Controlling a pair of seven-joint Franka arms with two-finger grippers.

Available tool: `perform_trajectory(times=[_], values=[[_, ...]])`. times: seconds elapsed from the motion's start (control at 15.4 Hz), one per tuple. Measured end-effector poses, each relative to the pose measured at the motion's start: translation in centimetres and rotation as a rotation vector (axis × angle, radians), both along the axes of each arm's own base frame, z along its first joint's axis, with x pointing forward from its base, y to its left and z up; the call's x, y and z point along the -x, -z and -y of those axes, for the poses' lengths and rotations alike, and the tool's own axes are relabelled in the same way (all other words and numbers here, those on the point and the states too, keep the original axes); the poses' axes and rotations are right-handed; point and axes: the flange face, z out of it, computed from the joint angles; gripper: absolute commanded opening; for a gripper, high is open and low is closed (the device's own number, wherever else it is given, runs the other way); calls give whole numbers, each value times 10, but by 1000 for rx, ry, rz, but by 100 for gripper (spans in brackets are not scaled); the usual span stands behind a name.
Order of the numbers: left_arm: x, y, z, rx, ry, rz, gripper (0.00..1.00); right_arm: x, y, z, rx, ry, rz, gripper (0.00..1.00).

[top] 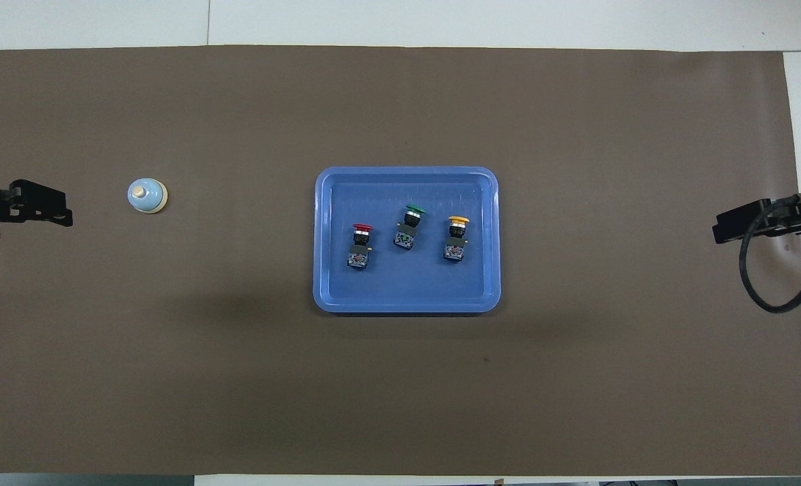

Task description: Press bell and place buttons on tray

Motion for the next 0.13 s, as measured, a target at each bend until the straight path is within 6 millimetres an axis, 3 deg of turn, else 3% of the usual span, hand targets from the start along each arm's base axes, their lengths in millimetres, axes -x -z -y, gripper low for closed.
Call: perform_trajectory(times=[0.13], values=[[0, 0, 0, 0, 0, 0, 100, 0, 0, 0, 0, 0, 0, 100]])
